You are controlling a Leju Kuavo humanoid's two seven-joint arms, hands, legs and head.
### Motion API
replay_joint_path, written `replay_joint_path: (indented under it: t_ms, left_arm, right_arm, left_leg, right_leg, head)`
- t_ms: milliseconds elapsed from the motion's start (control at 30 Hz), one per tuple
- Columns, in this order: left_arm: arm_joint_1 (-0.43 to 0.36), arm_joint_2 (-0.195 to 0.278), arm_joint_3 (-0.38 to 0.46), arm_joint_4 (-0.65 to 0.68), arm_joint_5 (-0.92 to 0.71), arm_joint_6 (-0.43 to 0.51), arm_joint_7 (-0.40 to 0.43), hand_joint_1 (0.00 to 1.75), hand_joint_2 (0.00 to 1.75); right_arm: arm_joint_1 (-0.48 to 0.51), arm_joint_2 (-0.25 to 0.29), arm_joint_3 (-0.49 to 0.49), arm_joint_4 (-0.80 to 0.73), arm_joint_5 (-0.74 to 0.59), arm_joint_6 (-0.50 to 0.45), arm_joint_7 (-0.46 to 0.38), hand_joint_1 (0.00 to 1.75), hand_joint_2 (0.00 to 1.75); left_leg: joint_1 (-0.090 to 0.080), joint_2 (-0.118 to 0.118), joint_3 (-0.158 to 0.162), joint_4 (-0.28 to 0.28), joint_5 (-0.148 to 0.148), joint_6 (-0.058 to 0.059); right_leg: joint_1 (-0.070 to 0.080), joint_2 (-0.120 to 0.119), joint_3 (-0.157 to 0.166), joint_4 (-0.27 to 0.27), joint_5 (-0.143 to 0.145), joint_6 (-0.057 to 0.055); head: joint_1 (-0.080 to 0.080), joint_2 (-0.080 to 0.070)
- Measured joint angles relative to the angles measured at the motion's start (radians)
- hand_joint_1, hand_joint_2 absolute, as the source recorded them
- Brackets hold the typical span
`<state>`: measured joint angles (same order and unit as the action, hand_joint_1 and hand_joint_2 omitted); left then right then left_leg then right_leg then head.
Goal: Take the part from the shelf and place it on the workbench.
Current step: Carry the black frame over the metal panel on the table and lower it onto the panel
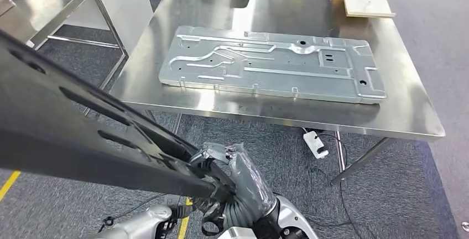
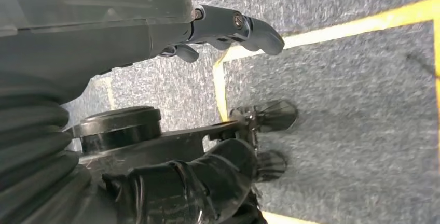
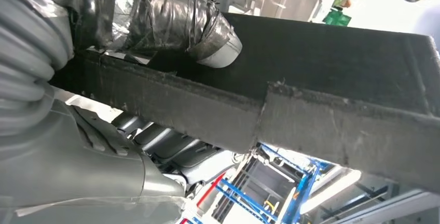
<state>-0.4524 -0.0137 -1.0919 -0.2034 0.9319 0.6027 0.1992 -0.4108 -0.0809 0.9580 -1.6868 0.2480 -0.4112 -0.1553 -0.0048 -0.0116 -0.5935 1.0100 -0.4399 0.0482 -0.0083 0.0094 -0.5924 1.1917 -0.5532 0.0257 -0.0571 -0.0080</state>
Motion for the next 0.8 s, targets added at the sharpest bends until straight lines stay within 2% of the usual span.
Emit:
replay_joint_path:
  t_ms: [67,100,133,167,233,267,300,367,400,467,500,567,600,633,667,767,800]
  left_arm:
    - [0.002,0.000,0.000,0.000,0.000,-0.001,0.001,0.00,1.75]
    - [0.003,0.000,0.000,0.000,0.000,-0.002,0.002,0.00,1.75]
    - [0.005,-0.001,-0.001,0.000,0.000,-0.002,0.002,0.00,1.75]
    - [0.005,-0.001,-0.001,0.000,0.000,-0.003,0.003,0.00,1.75]
    - [0.005,-0.002,-0.001,0.000,0.000,-0.004,0.004,0.00,1.75]
    - [0.003,-0.002,-0.001,0.000,0.000,-0.004,0.004,0.00,1.75]
    - [0.002,-0.002,-0.001,0.001,0.000,-0.004,0.004,0.00,1.75]
    - [-0.002,-0.002,-0.001,0.001,0.000,-0.004,0.005,0.00,1.75]
    - [-0.002,-0.002,-0.001,0.001,0.000,-0.004,0.005,0.00,1.75]
    - [-0.004,-0.002,-0.001,0.001,0.000,-0.004,0.005,0.00,1.75]
    - [-0.003,-0.002,-0.001,0.001,0.000,-0.004,0.005,0.00,1.75]
    - [-0.001,-0.002,-0.001,0.001,0.000,-0.004,0.006,0.00,1.75]
    - [0.000,-0.002,-0.001,0.001,0.000,-0.004,0.006,0.00,1.75]
    - [0.001,-0.002,-0.001,0.001,0.000,-0.004,0.008,0.00,1.75]
    - [0.002,-0.001,-0.002,0.001,0.000,-0.005,0.008,0.00,1.75]
    - [0.002,0.000,-0.002,0.001,0.001,-0.006,0.008,0.00,1.75]
    - [0.003,0.000,-0.002,0.001,0.002,-0.006,0.008,0.00,1.75]
  right_arm:
    - [0.002,-0.001,0.000,0.002,0.000,0.000,0.000,1.75,1.75]
    - [0.003,-0.001,0.000,0.003,0.000,0.000,0.000,1.75,1.75]
    - [0.003,-0.001,0.000,0.004,-0.001,0.000,0.000,1.75,1.75]
    - [0.003,-0.001,0.000,0.005,-0.002,0.000,0.000,1.75,1.75]
    - [0.003,-0.002,0.001,0.006,-0.002,0.000,0.000,1.75,1.75]
    - [0.003,-0.002,0.001,0.008,-0.003,0.000,0.000,1.75,1.75]
    - [0.003,-0.002,0.001,0.009,-0.003,0.000,0.000,1.75,1.75]
    - [0.002,-0.002,0.002,0.009,-0.005,0.000,0.000,1.75,1.75]
    - [0.001,-0.001,0.002,0.009,-0.005,0.000,0.000,1.75,1.75]
    - [0.000,0.001,0.002,0.009,-0.006,0.000,0.000,1.75,1.75]
    - [-0.001,0.001,0.002,0.010,-0.007,0.000,0.000,1.75,1.75]
    - [-0.001,0.001,0.002,0.011,-0.008,0.000,0.001,1.75,1.75]
    - [-0.001,0.001,0.002,0.012,-0.008,0.000,0.002,1.75,1.75]
    - [0.000,0.001,0.002,0.012,-0.009,-0.001,0.003,1.75,1.75]
    - [-0.001,0.001,0.002,0.014,-0.009,-0.002,0.004,1.75,1.75]
    - [-0.001,0.000,0.002,0.018,-0.006,-0.007,0.012,1.75,1.75]
    - [-0.001,0.000,0.002,0.019,-0.003,-0.009,0.017,1.75,1.75]
  left_leg:
    - [0.000,0.000,0.023,0.000,-0.022,0.002]
    - [0.000,-0.001,0.037,0.000,-0.034,0.002]
    - [0.001,-0.002,0.055,0.000,-0.047,0.000]
    - [0.002,-0.003,0.075,0.000,-0.062,-0.002]
    - [0.002,-0.005,0.107,0.001,-0.093,-0.010]
    - [0.001,-0.005,0.115,0.001,-0.106,-0.015]
    - [0.000,-0.006,0.123,0.001,-0.113,-0.021]
    - [-0.001,-0.006,0.125,0.013,-0.109,-0.034]
    - [0.000,-0.005,0.119,0.036,-0.100,-0.039]
    - [0.002,-0.002,0.063,0.127,-0.092,-0.047]
    - [0.004,0.000,0.022,0.186,-0.104,-0.051]
    - [0.005,0.001,-0.060,0.272,-0.163,-0.056]
    - [0.005,0.001,-0.090,0.284,-0.191,-0.056]
    - [0.005,0.001,-0.106,0.269,-0.198,-0.055]
    - [0.005,0.001,-0.109,0.227,-0.175,-0.053]
    - [-0.001,0.001,-0.094,0.055,0.012,-0.035]
    - [-0.005,0.000,-0.092,0.027,0.054,-0.031]
  right_leg:
    - [-0.001,0.000,-0.092,0.101,-0.041,0.002]
    - [-0.001,0.000,-0.121,0.112,-0.050,0.001]
    - [-0.001,0.000,-0.134,0.089,-0.037,0.001]
    - [-0.001,-0.001,-0.133,0.038,0.001,0.001]
    - [0.001,-0.002,-0.117,-0.088,0.119,-0.003]
    - [0.003,-0.003,-0.110,-0.126,0.159,-0.008]
    - [0.005,-0.004,-0.106,-0.146,0.181,-0.015]
    - [0.006,-0.002,-0.093,-0.151,0.175,-0.030]
    - [0.006,-0.001,-0.083,-0.156,0.171,-0.037]
    - [0.004,-0.001,-0.057,-0.165,0.156,-0.049]
    - [0.004,-0.001,-0.044,-0.168,0.146,-0.053]
    - [0.005,0.000,-0.018,-0.170,0.127,-0.057]
    - [0.005,0.001,-0.003,-0.170,0.117,-0.057]
    - [0.006,0.003,0.012,-0.170,0.105,-0.057]
    - [0.007,0.005,0.028,-0.170,0.094,-0.056]
    - [0.012,0.008,0.065,-0.164,0.057,-0.047]
    - [0.013,0.009,0.069,-0.161,0.047,-0.042]
  head:
    - [0.001,0.000]
    - [0.000,0.000]
    - [0.001,0.000]
    - [0.001,0.000]
    - [0.001,0.000]
    - [0.000,0.000]
    - [-0.001,0.000]
    - [-0.001,0.000]
    - [-0.001,0.000]
    - [-0.002,0.000]
    - [-0.002,0.000]
    - [-0.002,0.000]
    - [-0.002,0.000]
    - [-0.002,0.000]
    - [-0.003,0.000]
    - [-0.001,0.000]
    - [-0.001,0.000]
